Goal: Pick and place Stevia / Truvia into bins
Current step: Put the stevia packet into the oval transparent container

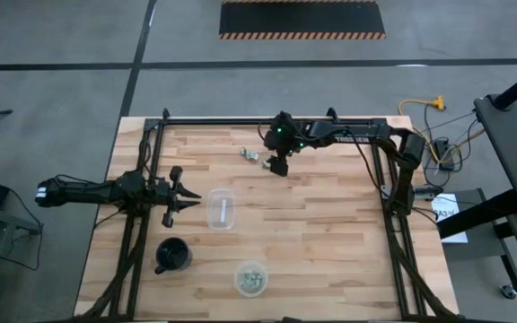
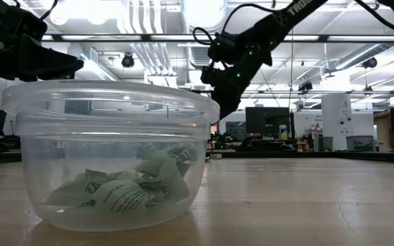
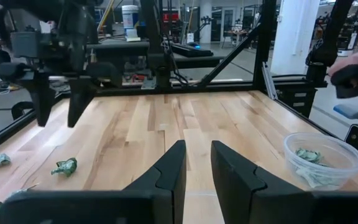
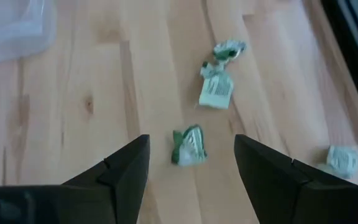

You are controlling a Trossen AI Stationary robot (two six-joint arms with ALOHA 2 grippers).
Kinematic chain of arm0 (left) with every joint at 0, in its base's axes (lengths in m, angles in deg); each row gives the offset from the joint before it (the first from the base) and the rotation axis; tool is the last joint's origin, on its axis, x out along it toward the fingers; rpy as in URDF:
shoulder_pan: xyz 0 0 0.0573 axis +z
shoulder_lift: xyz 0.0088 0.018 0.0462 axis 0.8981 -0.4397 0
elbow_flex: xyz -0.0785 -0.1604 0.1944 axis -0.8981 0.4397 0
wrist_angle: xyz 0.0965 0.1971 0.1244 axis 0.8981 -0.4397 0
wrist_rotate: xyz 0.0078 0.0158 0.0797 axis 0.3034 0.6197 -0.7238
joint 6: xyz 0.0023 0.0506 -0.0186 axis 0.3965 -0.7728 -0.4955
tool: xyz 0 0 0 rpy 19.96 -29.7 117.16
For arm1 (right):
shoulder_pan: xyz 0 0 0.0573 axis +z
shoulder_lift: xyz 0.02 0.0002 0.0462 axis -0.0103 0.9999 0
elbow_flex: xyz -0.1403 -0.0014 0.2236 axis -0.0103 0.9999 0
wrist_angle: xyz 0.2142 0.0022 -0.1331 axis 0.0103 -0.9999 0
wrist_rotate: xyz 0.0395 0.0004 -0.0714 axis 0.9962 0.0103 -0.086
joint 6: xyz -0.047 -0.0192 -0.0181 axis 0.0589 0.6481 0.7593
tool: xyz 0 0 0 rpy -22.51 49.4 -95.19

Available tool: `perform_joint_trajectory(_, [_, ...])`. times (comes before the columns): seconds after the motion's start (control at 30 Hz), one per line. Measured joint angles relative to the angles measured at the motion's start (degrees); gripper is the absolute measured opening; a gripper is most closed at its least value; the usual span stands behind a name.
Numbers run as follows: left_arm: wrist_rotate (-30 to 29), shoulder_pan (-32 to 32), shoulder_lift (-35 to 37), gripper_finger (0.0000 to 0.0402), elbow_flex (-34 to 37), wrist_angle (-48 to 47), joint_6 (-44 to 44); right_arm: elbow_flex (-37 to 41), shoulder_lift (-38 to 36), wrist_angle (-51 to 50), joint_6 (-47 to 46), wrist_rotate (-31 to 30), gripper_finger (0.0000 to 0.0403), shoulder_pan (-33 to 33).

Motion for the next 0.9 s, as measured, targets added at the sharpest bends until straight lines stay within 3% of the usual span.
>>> perform_joint_trajectory(0.27, [0.0,0.0,0.0,0.0057,0.0,0.0,0.0,4.1,0.1,7.7,-0.2,-0.7,0.0224,-1.7])
perform_joint_trajectory(0.37, [0.0,0.0,0.0,0.0057,0.0,0.0,0.0,4.0,0.1,9.6,-4.5,-4.4,0.0224,-3.7])
perform_joint_trajectory(0.57, [0.0,0.0,0.0,0.0057,0.0,0.0,0.0,2.6,0.5,10.0,-13.6,-4.5,0.0224,-9.6])
perform_joint_trajectory(0.73, [0.0,0.0,0.0,0.0057,0.0,0.0,0.0,-0.9,3.8,5.6,-18.9,-4.5,0.0224,-12.6])
perform_joint_trajectory(0.9, [0.0,0.0,0.0,0.0057,0.0,0.0,0.0,-8.3,10.0,-2.9,-18.0,-4.7,0.0224,-12.8])
